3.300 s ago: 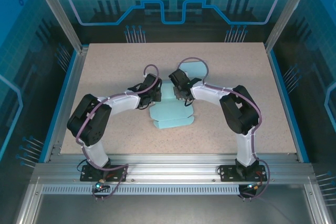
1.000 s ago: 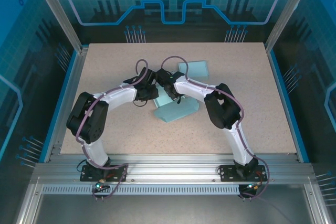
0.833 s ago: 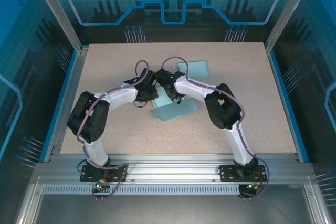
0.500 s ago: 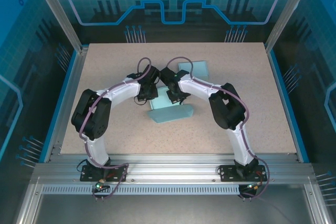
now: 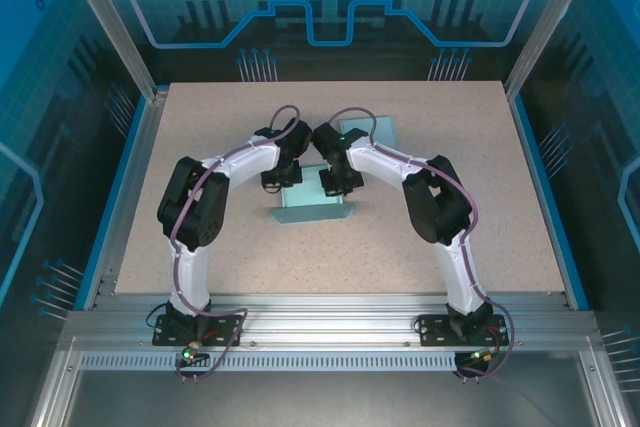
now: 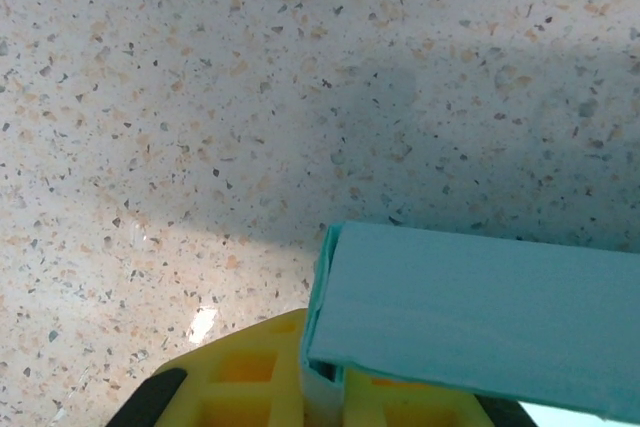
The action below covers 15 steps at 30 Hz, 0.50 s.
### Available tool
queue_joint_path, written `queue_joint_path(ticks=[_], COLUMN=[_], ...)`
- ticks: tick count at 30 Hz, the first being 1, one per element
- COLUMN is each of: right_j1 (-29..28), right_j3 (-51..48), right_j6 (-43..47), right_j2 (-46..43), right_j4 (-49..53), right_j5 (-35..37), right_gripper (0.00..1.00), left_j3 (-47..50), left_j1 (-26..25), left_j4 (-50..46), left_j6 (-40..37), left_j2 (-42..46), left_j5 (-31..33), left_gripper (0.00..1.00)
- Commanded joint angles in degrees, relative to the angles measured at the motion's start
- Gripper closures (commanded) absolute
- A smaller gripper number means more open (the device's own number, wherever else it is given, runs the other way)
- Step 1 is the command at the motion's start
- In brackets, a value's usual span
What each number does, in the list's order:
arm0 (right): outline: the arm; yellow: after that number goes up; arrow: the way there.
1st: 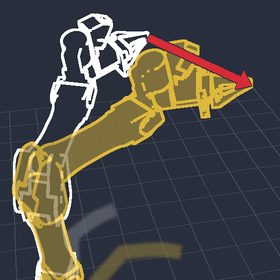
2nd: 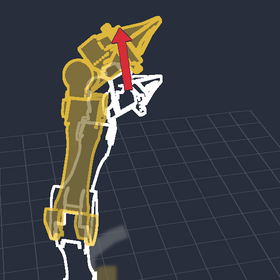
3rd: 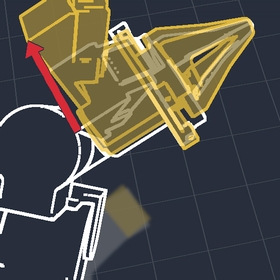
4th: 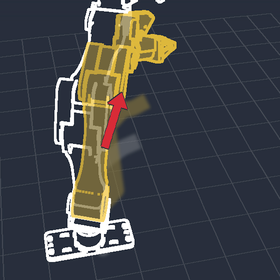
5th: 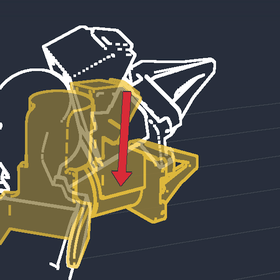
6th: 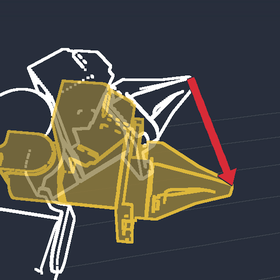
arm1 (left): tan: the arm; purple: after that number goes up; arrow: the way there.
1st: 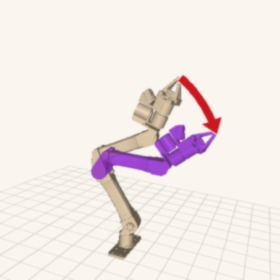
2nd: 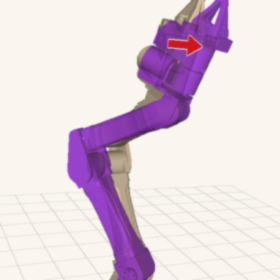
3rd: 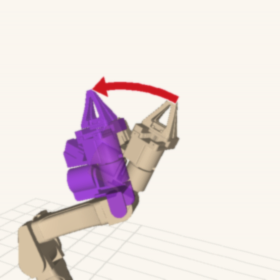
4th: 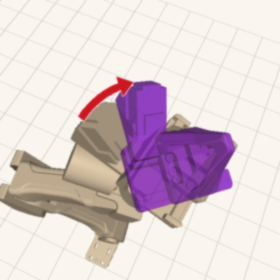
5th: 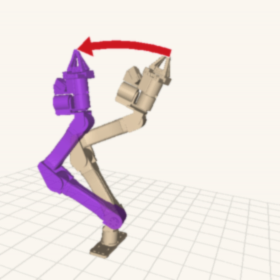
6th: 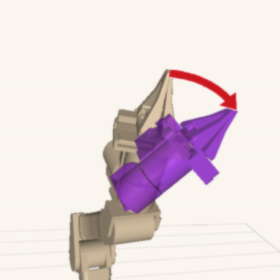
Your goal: Fold the paper box
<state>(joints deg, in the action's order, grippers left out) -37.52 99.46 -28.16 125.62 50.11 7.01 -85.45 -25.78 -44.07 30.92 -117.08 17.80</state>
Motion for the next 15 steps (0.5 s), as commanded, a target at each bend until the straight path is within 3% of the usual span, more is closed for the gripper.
queue_joint_path(ticks=[1,5,10,15], right_j1=[-5.0,-4.4,-3.8,-3.9], right_j3=[1.6,1.8,2.9,3.1], right_j6=[2.4,2.2,2.2,2.2], right_j2=[3.7,3.0,3.4,4.3], right_j4=[3.0,1.1,0.7,1.0], right_j5=[-4.1,-6.6,-7.8,-8.3], right_gripper=[0.89,0.88,0.87,0.87], left_j3=[2.7,0.9,-4.2,-3.3], left_j1=[-6.8,-7.8,-10.2,-10.6], left_j4=[-7.3,-11.0,-20.6,-18.8], left_j6=[0.1,0.5,2.5,2.7], left_j2=[-9.3,-10.7,-15.7,-15.8], left_j5=[16.7,20.9,30.7,29.5], left_gripper=[0.89,0.9,0.9,0.87])
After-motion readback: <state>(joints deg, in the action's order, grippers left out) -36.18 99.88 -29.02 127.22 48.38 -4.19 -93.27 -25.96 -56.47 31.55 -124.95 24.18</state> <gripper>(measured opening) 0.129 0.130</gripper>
